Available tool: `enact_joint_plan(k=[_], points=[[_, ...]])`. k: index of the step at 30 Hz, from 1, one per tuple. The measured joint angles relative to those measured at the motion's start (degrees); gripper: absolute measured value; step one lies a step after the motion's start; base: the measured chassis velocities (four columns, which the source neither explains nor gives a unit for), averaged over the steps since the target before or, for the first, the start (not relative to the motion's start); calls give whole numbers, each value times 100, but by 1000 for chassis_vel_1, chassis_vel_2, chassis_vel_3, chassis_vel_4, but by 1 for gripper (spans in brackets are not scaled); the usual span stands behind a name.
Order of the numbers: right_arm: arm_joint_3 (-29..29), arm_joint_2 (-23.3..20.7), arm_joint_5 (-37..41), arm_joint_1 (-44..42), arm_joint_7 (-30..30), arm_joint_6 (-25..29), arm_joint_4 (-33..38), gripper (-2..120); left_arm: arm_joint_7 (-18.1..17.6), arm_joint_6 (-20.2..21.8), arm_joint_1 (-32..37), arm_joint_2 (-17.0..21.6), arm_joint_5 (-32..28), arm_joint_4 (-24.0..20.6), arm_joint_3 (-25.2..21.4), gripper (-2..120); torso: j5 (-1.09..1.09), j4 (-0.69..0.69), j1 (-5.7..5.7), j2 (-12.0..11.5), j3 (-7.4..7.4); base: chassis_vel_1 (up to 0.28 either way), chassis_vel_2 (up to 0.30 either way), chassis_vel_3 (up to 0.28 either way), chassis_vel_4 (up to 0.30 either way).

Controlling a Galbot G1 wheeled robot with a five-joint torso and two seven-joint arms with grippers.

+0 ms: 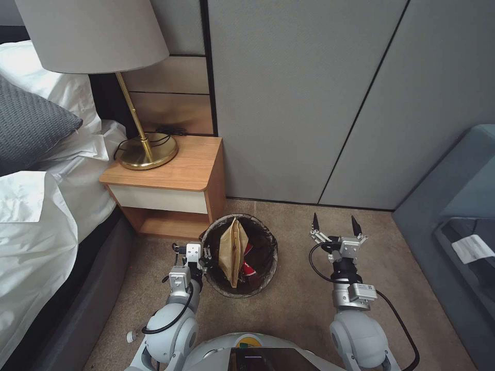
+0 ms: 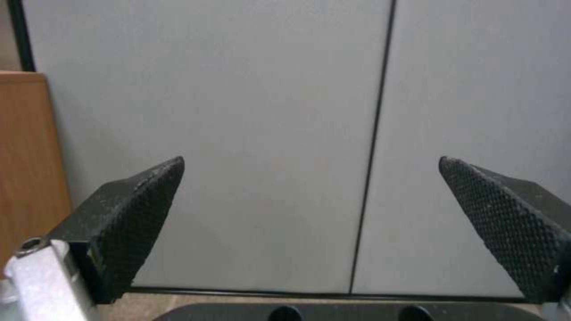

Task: Pick up the trash bin, then pick up the garbage from the floor and place it into the trash bin.

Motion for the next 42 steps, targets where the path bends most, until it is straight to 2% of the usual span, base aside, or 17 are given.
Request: enact_joint_plan(k=[19,42], points=[[-32,-52,3,64,-3,-58,-42,100,71,4,14,-38,-34,22,70,0,-1,0,0,0,0,55,47,54,50],[-50,-52,7,110,-2,-74,-66,100,105,-2,0,-65,-41,14,73,0,-1,0,0,0,0,112,110,106,106]])
